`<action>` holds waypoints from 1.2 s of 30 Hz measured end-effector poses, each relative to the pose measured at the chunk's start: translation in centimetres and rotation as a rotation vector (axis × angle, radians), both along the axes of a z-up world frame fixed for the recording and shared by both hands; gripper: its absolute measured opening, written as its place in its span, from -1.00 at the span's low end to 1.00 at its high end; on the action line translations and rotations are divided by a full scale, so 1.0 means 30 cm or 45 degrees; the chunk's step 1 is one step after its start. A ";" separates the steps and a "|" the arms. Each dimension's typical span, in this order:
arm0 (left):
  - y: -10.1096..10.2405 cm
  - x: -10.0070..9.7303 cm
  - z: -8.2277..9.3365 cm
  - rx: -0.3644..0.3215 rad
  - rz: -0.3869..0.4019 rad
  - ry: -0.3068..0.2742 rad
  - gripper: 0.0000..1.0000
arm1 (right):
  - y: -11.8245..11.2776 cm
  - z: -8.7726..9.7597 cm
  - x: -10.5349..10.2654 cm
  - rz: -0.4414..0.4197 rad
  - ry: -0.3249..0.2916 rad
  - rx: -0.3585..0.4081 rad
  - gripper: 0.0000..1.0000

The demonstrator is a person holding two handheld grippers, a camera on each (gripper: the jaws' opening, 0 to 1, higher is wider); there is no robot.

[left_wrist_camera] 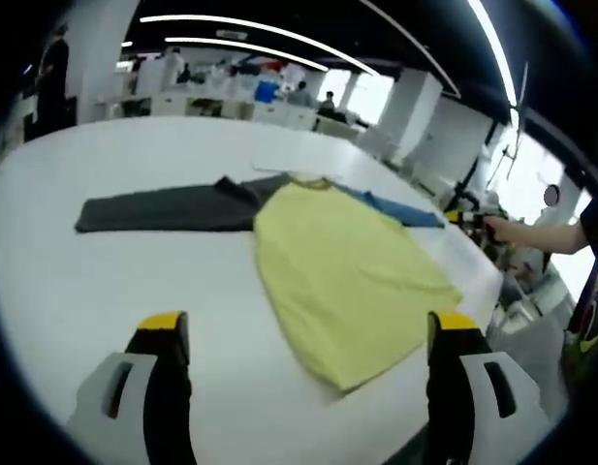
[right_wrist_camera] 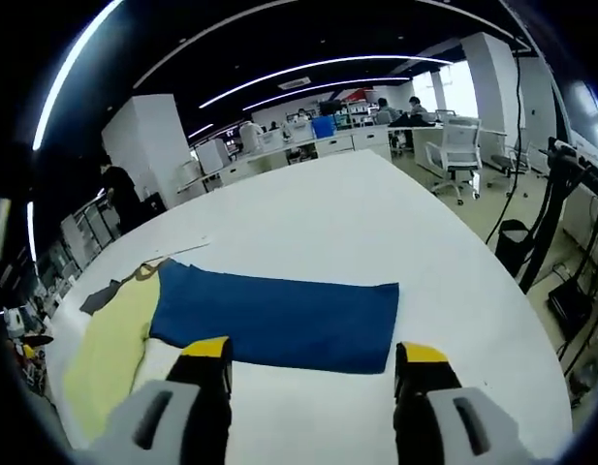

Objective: Fold the garment on the visible template until the final outline fits inside the template.

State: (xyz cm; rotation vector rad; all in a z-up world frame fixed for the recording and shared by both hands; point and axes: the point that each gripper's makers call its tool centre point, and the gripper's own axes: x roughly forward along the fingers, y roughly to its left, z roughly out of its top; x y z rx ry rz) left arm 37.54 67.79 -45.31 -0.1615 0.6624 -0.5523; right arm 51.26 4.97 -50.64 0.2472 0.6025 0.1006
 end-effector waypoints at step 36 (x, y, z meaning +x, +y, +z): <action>0.027 -0.009 0.005 -0.071 0.090 0.023 0.91 | -0.051 -0.096 -0.011 -0.158 0.093 -0.070 -0.99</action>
